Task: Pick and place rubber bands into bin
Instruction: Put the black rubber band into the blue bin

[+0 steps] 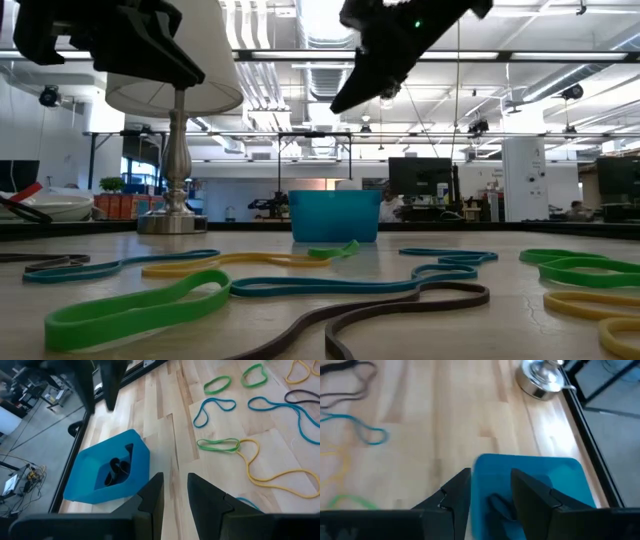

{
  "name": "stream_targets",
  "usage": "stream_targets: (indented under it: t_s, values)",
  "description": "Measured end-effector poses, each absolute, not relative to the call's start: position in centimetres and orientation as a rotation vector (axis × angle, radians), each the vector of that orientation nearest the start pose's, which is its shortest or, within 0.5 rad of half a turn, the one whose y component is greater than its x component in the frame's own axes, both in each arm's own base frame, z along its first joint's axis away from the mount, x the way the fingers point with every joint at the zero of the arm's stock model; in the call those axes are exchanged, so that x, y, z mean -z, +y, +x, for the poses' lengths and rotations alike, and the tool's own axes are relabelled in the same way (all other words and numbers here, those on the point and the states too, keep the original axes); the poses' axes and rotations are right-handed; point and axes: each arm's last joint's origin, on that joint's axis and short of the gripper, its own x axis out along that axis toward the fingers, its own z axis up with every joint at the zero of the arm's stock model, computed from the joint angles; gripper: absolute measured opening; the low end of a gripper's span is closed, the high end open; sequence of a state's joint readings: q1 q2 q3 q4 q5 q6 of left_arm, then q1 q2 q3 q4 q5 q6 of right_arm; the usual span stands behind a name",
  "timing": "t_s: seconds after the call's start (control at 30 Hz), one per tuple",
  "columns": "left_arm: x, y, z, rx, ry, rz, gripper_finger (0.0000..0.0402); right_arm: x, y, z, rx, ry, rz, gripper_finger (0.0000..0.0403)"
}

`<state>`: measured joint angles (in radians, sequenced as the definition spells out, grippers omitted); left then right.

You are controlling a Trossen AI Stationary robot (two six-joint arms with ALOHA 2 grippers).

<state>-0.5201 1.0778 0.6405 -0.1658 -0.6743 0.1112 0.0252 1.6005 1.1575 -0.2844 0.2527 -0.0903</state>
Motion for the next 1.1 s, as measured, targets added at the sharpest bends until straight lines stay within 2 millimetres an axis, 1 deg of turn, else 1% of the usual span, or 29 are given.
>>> stream_targets:
  t_s: [0.27, 0.53, 0.73, 0.87, 0.93, 1.1]
  values:
    - [-23.3, -9.2, 19.6, -0.116, 0.516, 0.450, 0.0070, -26.6, 4.9, 33.0, 0.063, 0.725, -0.204, 0.0132]
    - [-23.1, -9.5, 19.6, -0.031, 0.528, 0.367, 0.0070, -26.3, 10.4, 31.4, -0.049, 0.745, -0.223, 0.0128]
    - [-21.9, -10.1, 20.1, 0.022, 0.588, 0.367, 0.0070, -25.4, 13.9, 30.1, -0.089, 0.756, -0.248, 0.0128]
    - [-20.6, -10.6, 20.5, 0.100, 0.658, 0.360, 0.0070, -24.8, 15.4, 29.1, -0.090, 0.764, -0.249, 0.0124]
    - [-20.0, -10.8, 20.8, 0.133, 0.705, 0.324, 0.0070, -24.3, 15.9, 28.5, -0.083, 0.770, -0.256, 0.0121]
    - [-18.7, -11.4, 20.8, 0.133, 0.880, 0.223, 0.0070, -23.2, 16.6, 27.6, -0.066, 0.788, -0.251, 0.0115]
